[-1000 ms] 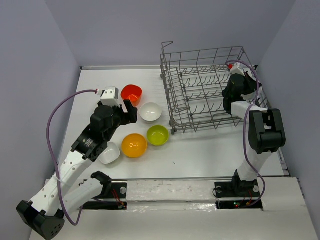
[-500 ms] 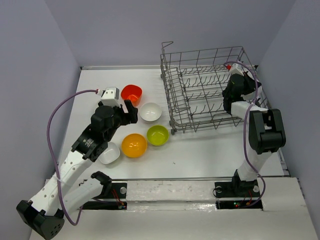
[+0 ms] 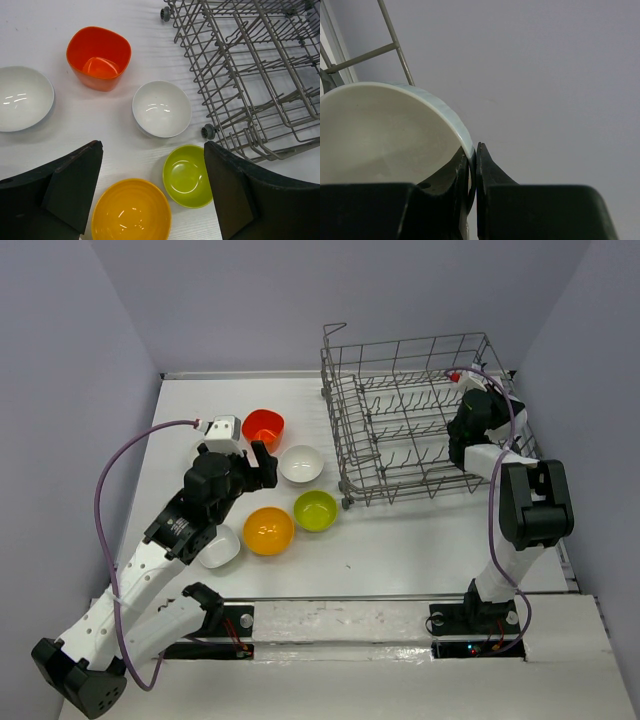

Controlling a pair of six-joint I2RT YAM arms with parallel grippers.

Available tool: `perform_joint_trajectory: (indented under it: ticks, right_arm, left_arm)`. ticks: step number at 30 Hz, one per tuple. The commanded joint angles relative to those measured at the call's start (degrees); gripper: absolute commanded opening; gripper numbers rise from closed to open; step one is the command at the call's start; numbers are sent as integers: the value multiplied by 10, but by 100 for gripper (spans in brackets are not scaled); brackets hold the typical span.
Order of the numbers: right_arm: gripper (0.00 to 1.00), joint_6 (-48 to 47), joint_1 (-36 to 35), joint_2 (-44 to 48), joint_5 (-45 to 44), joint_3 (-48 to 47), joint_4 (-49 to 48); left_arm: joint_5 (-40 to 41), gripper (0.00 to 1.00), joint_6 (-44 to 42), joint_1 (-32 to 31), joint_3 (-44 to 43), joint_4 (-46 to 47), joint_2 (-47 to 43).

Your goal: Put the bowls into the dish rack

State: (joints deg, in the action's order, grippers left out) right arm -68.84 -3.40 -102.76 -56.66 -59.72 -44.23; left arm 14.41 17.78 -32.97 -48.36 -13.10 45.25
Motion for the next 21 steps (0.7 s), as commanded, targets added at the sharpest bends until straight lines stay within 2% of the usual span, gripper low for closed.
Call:
perform_joint_trajectory:
  ticks: [1, 14, 21]
  right_arm:
    - [1, -38, 10, -14, 0, 15, -64]
    - [1, 14, 10, -24, 12, 32, -21]
    - [6, 25, 10, -38, 14, 29, -17]
  left_arm:
    - [15, 91, -10, -4, 2, 12, -3]
    - [17, 91, -10, -5, 3, 12, 1]
    - [18, 91, -11, -4, 3, 12, 3]
